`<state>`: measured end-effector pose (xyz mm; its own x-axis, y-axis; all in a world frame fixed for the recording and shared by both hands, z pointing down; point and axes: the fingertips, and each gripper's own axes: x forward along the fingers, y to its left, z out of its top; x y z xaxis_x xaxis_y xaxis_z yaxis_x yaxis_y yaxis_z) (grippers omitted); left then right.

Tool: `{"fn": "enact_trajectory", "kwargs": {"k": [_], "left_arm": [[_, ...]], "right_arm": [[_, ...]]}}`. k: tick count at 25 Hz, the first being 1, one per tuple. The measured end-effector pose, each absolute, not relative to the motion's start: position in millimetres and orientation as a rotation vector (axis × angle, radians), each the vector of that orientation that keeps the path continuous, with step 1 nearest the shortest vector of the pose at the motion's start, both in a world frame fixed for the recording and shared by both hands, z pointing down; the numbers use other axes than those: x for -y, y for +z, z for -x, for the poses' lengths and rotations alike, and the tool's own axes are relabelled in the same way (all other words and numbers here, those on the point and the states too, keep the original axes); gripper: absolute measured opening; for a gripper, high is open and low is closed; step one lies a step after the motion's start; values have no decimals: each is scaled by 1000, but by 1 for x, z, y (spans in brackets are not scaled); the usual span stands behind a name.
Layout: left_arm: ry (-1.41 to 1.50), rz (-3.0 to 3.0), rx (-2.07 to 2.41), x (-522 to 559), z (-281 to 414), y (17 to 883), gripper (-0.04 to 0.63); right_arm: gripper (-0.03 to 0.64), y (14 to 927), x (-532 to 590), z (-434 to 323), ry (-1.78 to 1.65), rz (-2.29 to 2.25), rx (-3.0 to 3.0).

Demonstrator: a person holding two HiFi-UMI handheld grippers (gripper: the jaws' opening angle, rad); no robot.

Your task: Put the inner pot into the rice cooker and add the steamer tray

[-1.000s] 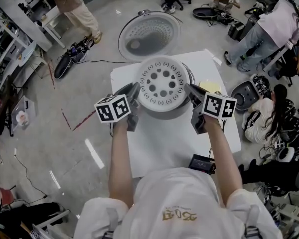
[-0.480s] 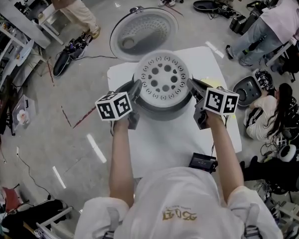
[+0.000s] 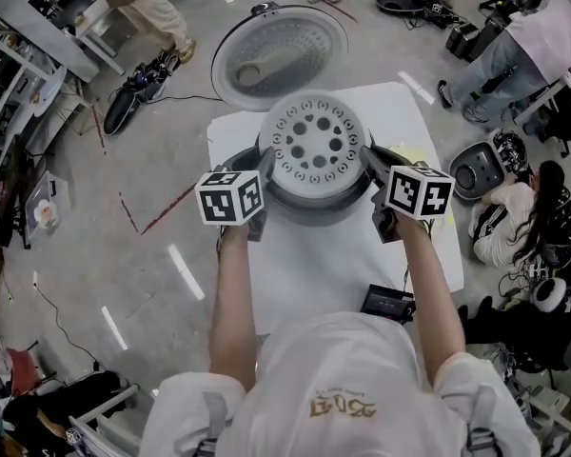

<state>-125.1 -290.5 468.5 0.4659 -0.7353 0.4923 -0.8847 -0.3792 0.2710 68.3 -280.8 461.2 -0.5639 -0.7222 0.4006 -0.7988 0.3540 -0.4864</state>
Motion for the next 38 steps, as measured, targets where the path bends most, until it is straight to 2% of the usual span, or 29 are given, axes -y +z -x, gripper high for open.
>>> {"fn": "enact_trajectory", "kwargs": {"k": [4, 9, 16, 22, 38], "left_arm": [[443, -2228, 1356, 291, 126, 472, 98], [348, -2198, 1294, 290, 131, 464, 87], [357, -2188, 1265, 288, 133, 463, 92], [445, -2205, 1282, 283, 128, 469, 100], [675, -2245, 1388, 290, 124, 482, 140]], "right_arm": [[58, 467, 282, -67, 940, -1414, 2453], [49, 457, 282, -65, 1064, -1391, 2474], [46, 443, 281, -62, 1085, -1346, 2504], [55, 460, 275, -65, 1072, -1341, 2466], [107, 480, 289, -65, 626, -1358, 2323]]}}
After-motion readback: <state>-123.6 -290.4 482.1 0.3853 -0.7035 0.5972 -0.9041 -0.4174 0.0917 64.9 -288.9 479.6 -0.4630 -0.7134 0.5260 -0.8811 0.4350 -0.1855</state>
